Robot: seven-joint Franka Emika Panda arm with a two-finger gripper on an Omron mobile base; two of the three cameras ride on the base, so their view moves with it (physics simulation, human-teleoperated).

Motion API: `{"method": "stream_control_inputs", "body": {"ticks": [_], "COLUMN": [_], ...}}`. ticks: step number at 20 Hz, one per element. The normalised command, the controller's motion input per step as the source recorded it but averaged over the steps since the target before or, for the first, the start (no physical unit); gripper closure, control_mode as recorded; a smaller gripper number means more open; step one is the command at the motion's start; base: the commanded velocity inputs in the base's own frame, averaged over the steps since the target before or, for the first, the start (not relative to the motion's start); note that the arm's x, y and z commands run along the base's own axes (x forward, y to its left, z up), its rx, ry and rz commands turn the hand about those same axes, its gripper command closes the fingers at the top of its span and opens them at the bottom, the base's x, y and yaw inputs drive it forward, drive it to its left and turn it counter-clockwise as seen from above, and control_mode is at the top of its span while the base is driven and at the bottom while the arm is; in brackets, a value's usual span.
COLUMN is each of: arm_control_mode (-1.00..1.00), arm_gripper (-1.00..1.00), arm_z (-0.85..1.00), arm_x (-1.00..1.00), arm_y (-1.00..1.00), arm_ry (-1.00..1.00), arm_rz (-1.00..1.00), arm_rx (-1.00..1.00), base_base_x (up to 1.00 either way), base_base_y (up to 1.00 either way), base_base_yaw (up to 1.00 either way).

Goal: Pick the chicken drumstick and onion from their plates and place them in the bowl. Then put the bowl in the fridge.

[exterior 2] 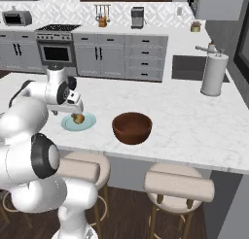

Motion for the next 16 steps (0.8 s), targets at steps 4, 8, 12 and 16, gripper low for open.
{"method": "stream_control_inputs", "body": {"ticks": [4, 8, 12, 16], "arm_control_mode": [-1.0, -1.0, -1.0, -1.0], "arm_gripper": [-1.0, -1.0, -1.0, -1.0], "arm_z": [-0.29, -0.2, -0.24, -0.25], "arm_x": [0.65, 0.57, 0.47, 0.51], "arm_y": [0.22, 0.0, 0.0, 0.0], "arm_ry": [0.06, 0.07, 0.04, 0.04], "arm_rz": [-0.07, -0.02, 0.0, 0.0], "arm_rx": [0.0, 0.0, 0.0, 0.0], "base_base_x": [0.0, 0.0, 0.0, 0.0], "base_base_y": [0.0, 0.0, 0.0, 0.0], "base_base_yaw": [0.0, 0.0, 0.0, 0.0]}}
